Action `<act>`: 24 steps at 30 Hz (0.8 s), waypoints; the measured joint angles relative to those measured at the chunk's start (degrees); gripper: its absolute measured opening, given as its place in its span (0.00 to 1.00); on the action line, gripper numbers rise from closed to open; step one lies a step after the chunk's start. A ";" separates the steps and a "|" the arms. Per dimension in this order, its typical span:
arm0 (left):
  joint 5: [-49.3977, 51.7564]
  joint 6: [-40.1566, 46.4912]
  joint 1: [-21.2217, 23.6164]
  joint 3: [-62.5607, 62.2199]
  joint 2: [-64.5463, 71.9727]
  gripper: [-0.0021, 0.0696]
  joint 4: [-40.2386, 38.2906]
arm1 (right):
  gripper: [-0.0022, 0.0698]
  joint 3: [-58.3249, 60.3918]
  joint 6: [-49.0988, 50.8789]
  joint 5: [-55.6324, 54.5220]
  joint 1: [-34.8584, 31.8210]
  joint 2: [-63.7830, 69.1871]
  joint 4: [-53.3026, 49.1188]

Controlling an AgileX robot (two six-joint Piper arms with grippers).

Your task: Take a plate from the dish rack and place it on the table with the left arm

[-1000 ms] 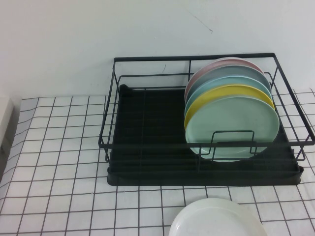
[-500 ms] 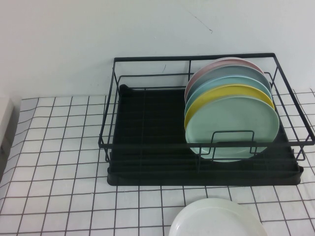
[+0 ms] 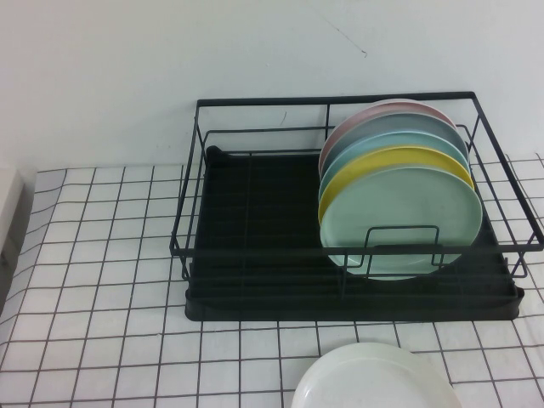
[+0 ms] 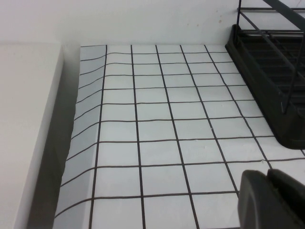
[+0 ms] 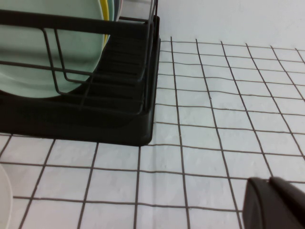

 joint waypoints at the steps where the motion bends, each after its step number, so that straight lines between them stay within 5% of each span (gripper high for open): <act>1: 0.00 0.00 0.00 0.00 0.00 0.03 0.00 | 0.03 0.00 0.00 0.00 0.00 0.00 0.00; 7: -0.86 -0.55 0.00 0.05 0.00 0.03 -4.68 | 0.03 0.00 0.00 0.00 0.00 0.00 0.00; 15: -8.88 -0.83 0.00 0.15 0.00 0.03 -32.37 | 0.03 0.00 0.00 0.00 0.00 0.00 0.00; 24: -20.60 -0.71 0.00 0.15 0.00 0.03 -39.68 | 0.03 0.00 0.00 0.00 0.00 0.00 0.00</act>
